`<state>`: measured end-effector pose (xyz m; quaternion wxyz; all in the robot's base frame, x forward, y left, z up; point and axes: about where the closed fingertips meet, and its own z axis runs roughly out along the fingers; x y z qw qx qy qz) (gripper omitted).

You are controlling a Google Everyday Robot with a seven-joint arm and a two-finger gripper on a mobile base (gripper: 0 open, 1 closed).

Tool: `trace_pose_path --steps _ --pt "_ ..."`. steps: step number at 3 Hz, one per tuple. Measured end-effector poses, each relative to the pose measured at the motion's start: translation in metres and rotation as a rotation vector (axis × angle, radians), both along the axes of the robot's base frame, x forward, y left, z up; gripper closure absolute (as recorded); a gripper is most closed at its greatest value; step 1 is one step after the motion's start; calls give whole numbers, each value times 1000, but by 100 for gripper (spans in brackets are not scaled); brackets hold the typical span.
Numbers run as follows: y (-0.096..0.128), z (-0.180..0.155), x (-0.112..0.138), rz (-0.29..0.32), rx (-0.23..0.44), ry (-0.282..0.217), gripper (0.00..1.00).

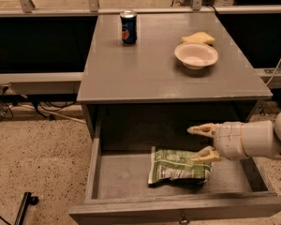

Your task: Place green jalapeno chip bag into top drawer

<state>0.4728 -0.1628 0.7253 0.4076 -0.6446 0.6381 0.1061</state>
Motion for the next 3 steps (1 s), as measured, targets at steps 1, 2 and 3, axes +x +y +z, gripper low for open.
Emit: trace_pose_path --steps 1,2,3 --pt "6 17 -8 29 -16 -25 0" --pt "23 55 -40 88 -36 -71 0" --pt "19 123 -80 39 -51 -182 0"
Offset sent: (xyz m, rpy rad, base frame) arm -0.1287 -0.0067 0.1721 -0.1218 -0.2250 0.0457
